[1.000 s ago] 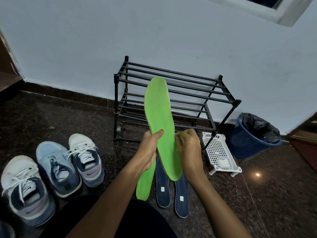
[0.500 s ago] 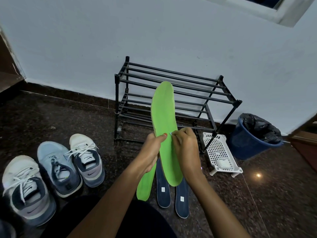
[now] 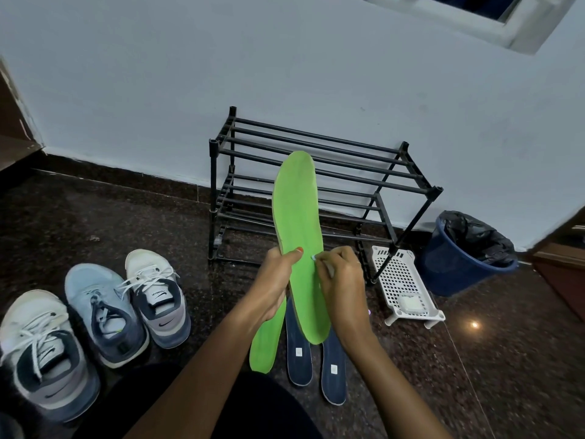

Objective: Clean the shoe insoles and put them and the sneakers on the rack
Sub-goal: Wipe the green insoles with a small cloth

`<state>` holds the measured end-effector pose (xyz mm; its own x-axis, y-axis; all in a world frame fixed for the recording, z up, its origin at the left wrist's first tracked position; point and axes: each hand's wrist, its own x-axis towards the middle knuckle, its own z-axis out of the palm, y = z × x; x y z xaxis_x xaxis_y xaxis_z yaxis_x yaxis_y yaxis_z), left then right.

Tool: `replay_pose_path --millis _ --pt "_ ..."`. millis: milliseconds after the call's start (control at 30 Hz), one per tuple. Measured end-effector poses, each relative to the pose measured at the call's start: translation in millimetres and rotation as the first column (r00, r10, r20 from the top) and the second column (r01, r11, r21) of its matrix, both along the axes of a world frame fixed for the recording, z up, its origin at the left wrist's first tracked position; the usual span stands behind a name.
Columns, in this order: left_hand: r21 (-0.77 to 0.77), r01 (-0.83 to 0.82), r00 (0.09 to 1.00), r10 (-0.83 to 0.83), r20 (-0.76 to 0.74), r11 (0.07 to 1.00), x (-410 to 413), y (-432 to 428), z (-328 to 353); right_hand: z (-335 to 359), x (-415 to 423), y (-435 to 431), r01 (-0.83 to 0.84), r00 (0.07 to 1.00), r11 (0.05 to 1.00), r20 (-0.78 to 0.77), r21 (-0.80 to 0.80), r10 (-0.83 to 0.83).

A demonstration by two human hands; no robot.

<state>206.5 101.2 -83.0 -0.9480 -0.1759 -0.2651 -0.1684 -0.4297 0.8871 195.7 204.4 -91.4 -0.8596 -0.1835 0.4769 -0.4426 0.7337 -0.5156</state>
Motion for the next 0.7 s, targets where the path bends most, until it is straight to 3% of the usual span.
replay_pose_path --millis 267,500,700 --pt "0.031 -0.051 0.998 0.05 0.027 0.998 -3.7 -4.6 -2.6 -15.1 26.2 -8.6 -0.099 0.995 0.995 -0.018 0.023 0.1" --pt "0.049 -0.011 0.999 0.009 0.033 0.999 -4.6 -5.1 -2.9 -1.2 7.8 -2.1 0.028 0.999 1.0 0.025 -0.007 -0.027" --pt "0.253 0.029 0.998 -0.041 0.046 0.967 -2.8 -10.2 -4.8 -4.7 11.9 -6.5 0.023 1.0 0.999 -0.02 0.032 -0.022"
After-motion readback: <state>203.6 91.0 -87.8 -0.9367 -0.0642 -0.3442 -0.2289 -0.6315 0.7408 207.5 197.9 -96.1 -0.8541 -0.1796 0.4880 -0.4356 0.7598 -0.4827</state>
